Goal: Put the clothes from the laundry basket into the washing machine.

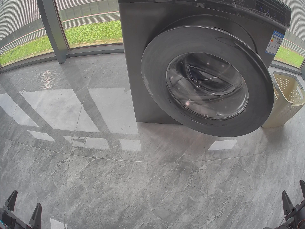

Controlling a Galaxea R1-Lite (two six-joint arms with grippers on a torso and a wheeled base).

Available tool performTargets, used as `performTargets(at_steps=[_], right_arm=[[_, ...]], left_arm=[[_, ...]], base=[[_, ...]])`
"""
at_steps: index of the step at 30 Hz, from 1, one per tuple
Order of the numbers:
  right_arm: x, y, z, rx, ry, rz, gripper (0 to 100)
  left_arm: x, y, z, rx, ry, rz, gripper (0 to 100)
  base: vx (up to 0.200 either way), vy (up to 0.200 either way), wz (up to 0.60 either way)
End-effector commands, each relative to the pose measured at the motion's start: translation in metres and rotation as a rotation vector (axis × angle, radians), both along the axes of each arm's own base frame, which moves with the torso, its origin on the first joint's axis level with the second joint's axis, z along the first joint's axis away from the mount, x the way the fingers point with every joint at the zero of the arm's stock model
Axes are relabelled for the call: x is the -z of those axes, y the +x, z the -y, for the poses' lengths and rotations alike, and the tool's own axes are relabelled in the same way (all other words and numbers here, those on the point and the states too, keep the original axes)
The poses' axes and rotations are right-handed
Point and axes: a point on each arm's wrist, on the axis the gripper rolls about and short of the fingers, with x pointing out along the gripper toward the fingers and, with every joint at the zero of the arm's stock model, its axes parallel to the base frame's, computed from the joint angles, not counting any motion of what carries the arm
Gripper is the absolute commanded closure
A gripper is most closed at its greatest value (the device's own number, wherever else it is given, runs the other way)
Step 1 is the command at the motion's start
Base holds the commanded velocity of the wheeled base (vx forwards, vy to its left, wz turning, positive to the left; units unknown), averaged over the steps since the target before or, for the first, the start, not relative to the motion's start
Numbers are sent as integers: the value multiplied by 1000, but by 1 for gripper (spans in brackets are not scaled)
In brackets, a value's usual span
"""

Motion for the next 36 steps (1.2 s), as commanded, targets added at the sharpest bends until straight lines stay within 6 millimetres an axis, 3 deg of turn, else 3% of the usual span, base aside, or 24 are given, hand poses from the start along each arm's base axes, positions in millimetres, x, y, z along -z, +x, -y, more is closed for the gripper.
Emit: performTargets(at_steps=[1, 17, 20, 22, 26, 31, 36], right_arm=[[5, 0, 0, 0, -1, -6, 0], [4, 0, 0, -1, 1, 8, 0], [-45, -14, 0, -3, 52, 249, 0], [-62, -16, 0, -7, 54, 261, 0], [-61, -4, -1, -38, 51, 112, 0], [-60, 30, -3, -128, 20, -108, 0], [-83, 84, -5, -179, -13, -176, 0]], left_arm=[[5, 0, 0, -1, -1, -5, 0], [5, 0, 0, 0, -6, -5, 0], [5, 0, 0, -1, -6, -5, 0], [5, 0, 0, -1, -3, -5, 0], [5, 0, 0, -1, -7, -5, 0], [5, 0, 0, -3, -7, -5, 0], [5, 0, 0, -3, -6, -5, 0]], base=[[0, 0, 0], [0, 0, 0], [0, 0, 0], [0, 0, 0], [0, 0, 0], [0, 0, 0], [0, -160, 0]])
